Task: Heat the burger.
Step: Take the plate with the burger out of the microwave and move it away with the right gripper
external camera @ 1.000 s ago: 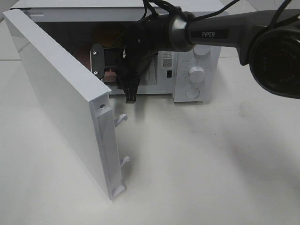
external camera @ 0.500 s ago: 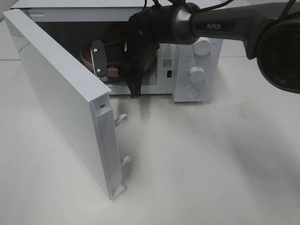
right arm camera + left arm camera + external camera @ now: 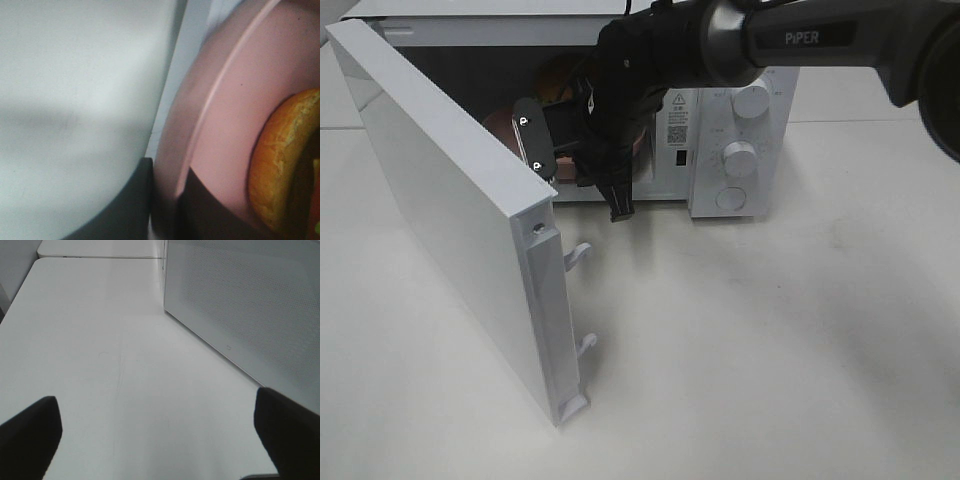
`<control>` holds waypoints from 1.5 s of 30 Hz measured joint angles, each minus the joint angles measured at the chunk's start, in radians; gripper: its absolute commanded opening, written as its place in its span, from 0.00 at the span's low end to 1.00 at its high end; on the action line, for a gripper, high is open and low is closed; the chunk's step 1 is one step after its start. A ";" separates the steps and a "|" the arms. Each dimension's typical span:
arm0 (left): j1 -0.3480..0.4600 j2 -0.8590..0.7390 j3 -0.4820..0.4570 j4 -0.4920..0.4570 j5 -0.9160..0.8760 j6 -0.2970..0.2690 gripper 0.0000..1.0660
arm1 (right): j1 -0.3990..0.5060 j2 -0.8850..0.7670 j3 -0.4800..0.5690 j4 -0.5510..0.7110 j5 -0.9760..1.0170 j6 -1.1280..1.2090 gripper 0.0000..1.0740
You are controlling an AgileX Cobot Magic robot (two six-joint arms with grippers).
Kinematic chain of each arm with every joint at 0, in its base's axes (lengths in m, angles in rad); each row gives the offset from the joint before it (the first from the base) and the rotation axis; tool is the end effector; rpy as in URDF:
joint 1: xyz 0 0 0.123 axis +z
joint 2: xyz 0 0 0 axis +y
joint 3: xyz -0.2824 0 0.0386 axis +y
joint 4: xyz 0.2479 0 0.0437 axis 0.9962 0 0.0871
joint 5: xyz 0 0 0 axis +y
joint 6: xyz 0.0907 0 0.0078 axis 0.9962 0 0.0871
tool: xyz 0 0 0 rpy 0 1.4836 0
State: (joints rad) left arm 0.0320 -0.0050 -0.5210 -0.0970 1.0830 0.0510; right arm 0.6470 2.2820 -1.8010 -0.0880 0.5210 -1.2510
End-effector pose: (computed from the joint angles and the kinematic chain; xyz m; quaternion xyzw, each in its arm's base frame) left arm -0.0090 -0.0081 0.2814 0.0111 0.8512 -0.0267 0.5241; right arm 0.4086 0.3037 0.1637 -0.7857 0.5273 -0.1273 0.2975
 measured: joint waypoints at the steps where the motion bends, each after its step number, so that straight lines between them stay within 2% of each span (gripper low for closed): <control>1: 0.000 0.000 0.000 0.000 0.000 0.000 0.93 | 0.000 0.000 0.000 0.000 0.000 0.000 0.00; 5: 0.000 0.000 0.000 0.000 0.000 0.000 0.93 | 0.000 -0.051 0.118 0.036 -0.105 -0.088 0.00; 8: 0.000 0.000 0.000 0.000 0.000 0.000 0.93 | 0.000 -0.063 0.141 0.045 -0.127 -0.104 0.00; 12: 0.000 0.000 0.000 0.000 0.000 0.000 0.93 | 0.002 -0.130 0.242 0.071 -0.227 -0.178 0.00; 29: 0.000 0.000 0.000 0.000 0.000 0.000 0.93 | 0.002 -0.245 0.423 0.075 -0.306 -0.219 0.00; 38: 0.000 0.000 0.000 0.000 0.000 0.000 0.93 | 0.003 -0.325 0.581 0.071 -0.383 -0.243 0.00; 45: 0.000 0.000 0.000 0.000 0.000 0.000 0.93 | 0.007 -0.372 0.660 0.067 -0.413 -0.251 0.00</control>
State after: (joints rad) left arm 0.0320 -0.0050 -0.5210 -0.0970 1.0830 0.0510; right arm 0.6540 1.9100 -1.1410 -0.0210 0.1080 -1.5020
